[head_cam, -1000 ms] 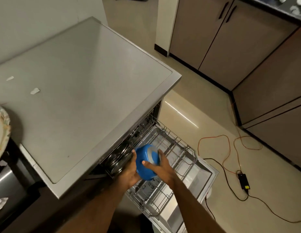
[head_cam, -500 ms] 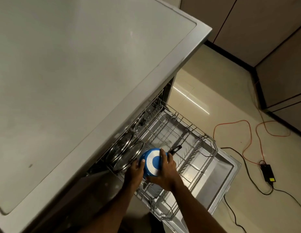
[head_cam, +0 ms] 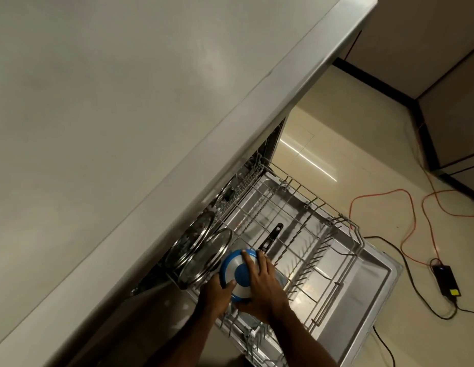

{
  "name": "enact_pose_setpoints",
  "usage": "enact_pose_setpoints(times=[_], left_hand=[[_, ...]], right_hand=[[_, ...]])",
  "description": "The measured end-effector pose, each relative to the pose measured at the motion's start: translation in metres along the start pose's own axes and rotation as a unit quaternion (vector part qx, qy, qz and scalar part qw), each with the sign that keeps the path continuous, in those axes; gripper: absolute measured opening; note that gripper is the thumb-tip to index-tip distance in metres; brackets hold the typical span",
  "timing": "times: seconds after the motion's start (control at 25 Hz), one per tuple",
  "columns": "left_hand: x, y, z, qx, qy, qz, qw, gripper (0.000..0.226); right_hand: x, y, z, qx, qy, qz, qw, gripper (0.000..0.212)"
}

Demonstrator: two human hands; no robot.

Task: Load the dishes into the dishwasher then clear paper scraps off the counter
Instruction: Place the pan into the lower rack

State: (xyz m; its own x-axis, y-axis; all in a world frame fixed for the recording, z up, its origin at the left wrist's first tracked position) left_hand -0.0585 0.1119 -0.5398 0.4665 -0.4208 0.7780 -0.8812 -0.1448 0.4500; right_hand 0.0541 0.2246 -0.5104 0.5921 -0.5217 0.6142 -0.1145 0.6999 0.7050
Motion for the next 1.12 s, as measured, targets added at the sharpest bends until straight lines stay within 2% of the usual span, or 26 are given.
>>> enact_pose_setpoints(times=[0.36,0.64,0.76,0.88,1.12], left_hand=[[-0.028,-0.014,0.024,-0.009,-0.001,-0.004,1.000,0.045],[-0.032,-0.015,0.039,0.023,0.005,-0.025,0.999,0.069],[-0.031,-0.015,0.048,0.035,0.016,-0.030,0.999,0.077],[-0.035,-0.017,0.058,0.094,0.035,-0.025,0.995,0.085],[-0.033,-0.016,0.059,0.130,0.012,-0.019,0.991,0.071]], right_hand=[[-0.034,-0.036,0.004,0.039,0.035,0.005,0.999,0.136],[-0.037,-0.053,0.006,0.005,0.004,-0.003,1.000,0.129],[-0.036,-0.067,0.001,-0.046,-0.017,0.003,0.999,0.136],[-0.039,-0.077,-0.001,-0.054,-0.059,0.020,0.997,0.140],[-0.044,-0.077,0.001,-0.064,-0.082,0.031,0.994,0.142]])
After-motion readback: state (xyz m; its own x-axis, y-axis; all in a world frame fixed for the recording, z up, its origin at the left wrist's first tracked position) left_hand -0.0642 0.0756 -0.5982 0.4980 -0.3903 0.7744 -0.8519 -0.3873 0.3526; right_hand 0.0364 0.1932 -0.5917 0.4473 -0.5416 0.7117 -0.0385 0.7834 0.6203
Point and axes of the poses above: each hand's wrist, its own x-axis away from the middle knuckle, its own y-axis out of the back of the hand, z = x × y, the point moved 7 cm from there along -x, towards the middle knuckle, and after that the axes turned 4 degrees about -y, right-handed, at the moved point
